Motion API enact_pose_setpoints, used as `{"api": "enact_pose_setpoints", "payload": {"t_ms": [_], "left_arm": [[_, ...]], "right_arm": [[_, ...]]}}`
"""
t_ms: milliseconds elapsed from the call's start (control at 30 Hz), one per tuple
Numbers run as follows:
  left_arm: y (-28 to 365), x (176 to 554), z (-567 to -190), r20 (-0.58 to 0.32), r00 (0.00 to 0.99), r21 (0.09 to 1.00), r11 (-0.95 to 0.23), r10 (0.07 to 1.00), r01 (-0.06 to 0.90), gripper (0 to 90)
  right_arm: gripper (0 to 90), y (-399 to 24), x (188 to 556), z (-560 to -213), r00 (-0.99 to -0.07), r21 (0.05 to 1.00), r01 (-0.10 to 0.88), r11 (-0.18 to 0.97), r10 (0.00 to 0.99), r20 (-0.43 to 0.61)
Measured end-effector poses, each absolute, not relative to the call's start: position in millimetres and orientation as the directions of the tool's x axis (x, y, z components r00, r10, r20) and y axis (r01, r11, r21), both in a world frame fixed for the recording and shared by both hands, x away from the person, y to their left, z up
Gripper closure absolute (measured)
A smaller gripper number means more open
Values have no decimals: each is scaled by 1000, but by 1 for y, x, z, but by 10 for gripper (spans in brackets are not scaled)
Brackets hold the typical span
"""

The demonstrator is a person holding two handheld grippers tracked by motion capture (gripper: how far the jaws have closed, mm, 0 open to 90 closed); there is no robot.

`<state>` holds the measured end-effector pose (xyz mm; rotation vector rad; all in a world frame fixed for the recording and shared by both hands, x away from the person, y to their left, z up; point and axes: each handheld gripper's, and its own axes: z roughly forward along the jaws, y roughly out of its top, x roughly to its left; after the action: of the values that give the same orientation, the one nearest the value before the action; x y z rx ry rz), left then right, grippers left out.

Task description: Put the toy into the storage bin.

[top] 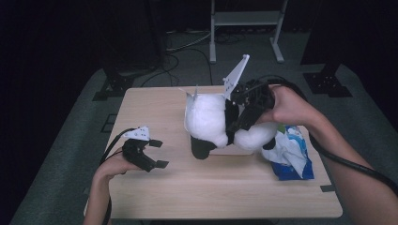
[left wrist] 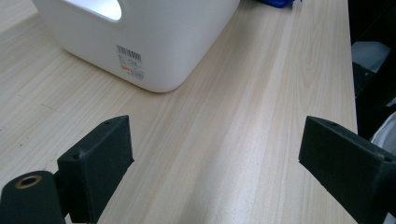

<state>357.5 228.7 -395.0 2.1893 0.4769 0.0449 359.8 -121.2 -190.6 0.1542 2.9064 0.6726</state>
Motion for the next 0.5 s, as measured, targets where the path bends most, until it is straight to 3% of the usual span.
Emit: {"api": "enact_pose_setpoints", "payload": {"t_ms": [500], "left_arm": [[232,357,-392,-142,927,787,-529,346,318,85]], "right_arm": [[298,-125,403,-169,-973,457,83,886,171,-153]]}}
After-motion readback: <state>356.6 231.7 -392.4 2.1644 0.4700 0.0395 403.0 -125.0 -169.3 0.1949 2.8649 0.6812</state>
